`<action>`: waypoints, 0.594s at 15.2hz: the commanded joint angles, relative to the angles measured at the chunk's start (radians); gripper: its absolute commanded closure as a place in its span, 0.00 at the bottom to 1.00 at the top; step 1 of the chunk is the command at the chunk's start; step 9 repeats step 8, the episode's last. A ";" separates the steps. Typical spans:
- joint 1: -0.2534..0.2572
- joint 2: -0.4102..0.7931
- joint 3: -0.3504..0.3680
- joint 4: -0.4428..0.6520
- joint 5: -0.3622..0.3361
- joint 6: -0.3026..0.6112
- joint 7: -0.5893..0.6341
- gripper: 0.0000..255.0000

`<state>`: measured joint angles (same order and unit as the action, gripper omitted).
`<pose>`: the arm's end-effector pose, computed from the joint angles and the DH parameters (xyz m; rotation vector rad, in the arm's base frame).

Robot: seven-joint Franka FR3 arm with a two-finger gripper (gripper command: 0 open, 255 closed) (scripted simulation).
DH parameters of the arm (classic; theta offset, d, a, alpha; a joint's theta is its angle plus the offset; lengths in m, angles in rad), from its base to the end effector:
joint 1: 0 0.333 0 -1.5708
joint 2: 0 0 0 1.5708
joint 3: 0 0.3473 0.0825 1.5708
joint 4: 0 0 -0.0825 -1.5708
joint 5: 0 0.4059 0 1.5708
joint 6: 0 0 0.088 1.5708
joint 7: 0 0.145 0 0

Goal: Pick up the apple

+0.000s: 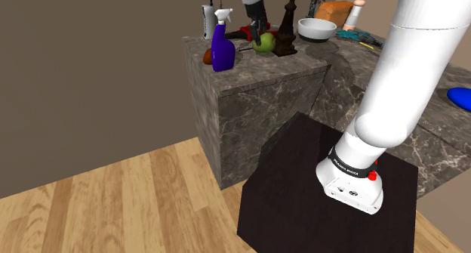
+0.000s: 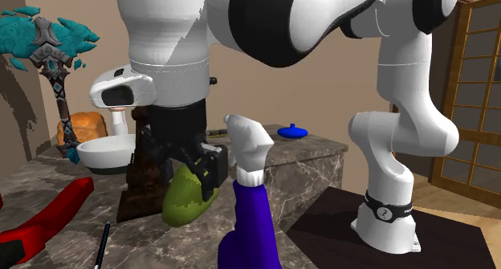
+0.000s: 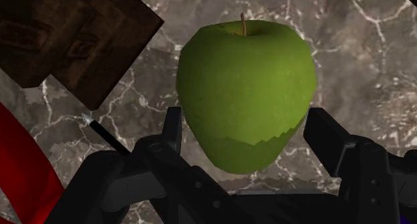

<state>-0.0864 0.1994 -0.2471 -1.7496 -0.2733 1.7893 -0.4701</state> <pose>0.5798 -0.2275 0.4361 2.8743 0.3147 -0.3844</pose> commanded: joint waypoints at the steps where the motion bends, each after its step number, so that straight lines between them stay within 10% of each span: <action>1: 0.001 -0.005 0.000 0.020 0.000 -0.025 -0.006 1.00; 9: 0.003 -0.015 0.000 0.076 0.001 -0.089 -0.022 1.00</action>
